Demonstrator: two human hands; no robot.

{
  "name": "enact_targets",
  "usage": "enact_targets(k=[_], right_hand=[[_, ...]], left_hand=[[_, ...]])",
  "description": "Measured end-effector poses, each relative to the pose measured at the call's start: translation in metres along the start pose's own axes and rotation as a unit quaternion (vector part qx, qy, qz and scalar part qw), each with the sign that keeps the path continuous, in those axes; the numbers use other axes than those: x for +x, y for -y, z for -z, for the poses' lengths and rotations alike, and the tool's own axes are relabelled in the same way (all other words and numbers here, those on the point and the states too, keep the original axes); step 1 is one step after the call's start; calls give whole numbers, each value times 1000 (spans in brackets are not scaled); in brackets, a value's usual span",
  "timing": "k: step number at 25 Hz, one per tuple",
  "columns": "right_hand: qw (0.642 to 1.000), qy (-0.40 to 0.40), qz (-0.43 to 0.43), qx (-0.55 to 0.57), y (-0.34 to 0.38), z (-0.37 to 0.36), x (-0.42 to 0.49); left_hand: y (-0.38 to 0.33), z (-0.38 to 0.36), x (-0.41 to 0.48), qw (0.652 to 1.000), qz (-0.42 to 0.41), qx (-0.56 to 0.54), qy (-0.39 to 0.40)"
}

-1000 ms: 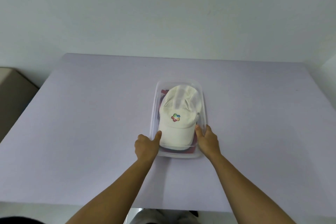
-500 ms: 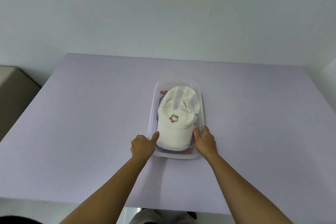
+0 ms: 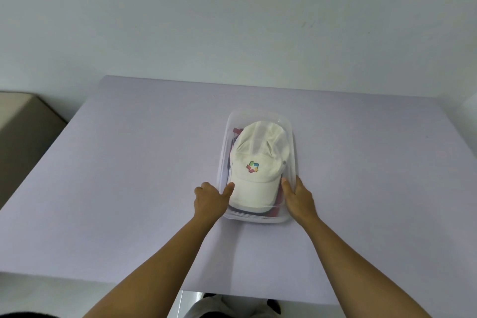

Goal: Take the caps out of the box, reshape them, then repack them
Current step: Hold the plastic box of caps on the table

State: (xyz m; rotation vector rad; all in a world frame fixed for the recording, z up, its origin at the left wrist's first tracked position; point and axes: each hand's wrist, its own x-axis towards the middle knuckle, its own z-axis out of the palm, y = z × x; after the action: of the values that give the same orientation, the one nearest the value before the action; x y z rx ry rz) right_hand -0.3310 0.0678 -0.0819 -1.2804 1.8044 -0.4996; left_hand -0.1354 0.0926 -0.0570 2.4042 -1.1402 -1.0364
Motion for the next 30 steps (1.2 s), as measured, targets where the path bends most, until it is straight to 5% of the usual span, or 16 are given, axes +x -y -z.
enact_targets(k=[3, 5, 8, 12, 14, 17, 19, 25, 30], right_hand=[[1000, -21, 11, 5, 4, 5, 1], [998, -43, 39, 25, 18, 7, -1], [989, -44, 123, 75, 54, 3, -5], [974, -3, 209, 83, 91, -4, -14], [975, -33, 211, 54, 80, -8, -14], [992, -101, 63, -31, 31, -17, -13], [996, -68, -14, -50, 5, -22, -17], [999, -13, -5, -41, -14, -24, -14], [1000, -1, -2, -29, -17, -22, -9]], left_hand=[[-3, 1, -5, 999, -21, -32, -33], [-8, 12, -5, 986, -39, -157, -48], [-14, 40, -2, 894, -76, -440, -43], [6, 87, 26, 820, -114, -556, -79], [34, 107, 46, 829, -116, -539, -100], [82, 120, 69, 860, -57, -496, -104], [106, 114, 79, 873, -17, -478, -96], [131, 74, 108, 906, 32, -419, -44], [151, 57, 121, 983, 10, -164, -82]])
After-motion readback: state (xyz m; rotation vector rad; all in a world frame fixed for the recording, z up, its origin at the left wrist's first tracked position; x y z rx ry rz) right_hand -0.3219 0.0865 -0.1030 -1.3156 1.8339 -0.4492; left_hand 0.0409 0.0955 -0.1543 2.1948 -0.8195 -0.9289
